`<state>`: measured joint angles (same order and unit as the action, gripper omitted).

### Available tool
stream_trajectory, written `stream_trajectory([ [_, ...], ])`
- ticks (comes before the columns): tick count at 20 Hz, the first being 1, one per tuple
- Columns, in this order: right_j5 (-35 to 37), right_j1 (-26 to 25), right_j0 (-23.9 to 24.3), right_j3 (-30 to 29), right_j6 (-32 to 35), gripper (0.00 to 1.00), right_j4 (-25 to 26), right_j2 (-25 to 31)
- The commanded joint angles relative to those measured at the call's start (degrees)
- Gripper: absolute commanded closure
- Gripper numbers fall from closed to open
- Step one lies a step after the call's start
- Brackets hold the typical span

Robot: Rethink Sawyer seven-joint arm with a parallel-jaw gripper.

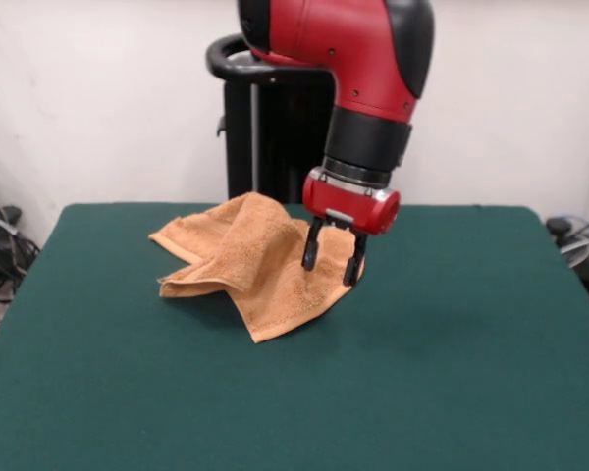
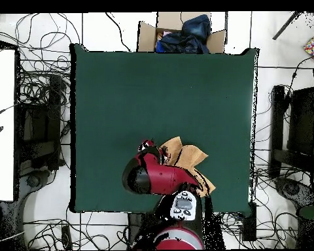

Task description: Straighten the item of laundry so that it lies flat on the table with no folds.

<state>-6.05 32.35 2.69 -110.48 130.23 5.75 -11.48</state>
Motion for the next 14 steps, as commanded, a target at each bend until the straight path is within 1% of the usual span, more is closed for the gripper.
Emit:
stream_trajectory([
  [1,15.76,1.65,5.87,0.05,-2.94,0.0,3.29,7.15],
  [4,15.27,1.11,5.59,0.45,-2.07,0.0,3.47,7.26],
  [8,16.5,1.65,3.47,1.02,-0.23,0.0,3.36,6.65],
  [14,16.43,-1.8,1.89,5.7,0.71,0.0,3.46,7.08],
])
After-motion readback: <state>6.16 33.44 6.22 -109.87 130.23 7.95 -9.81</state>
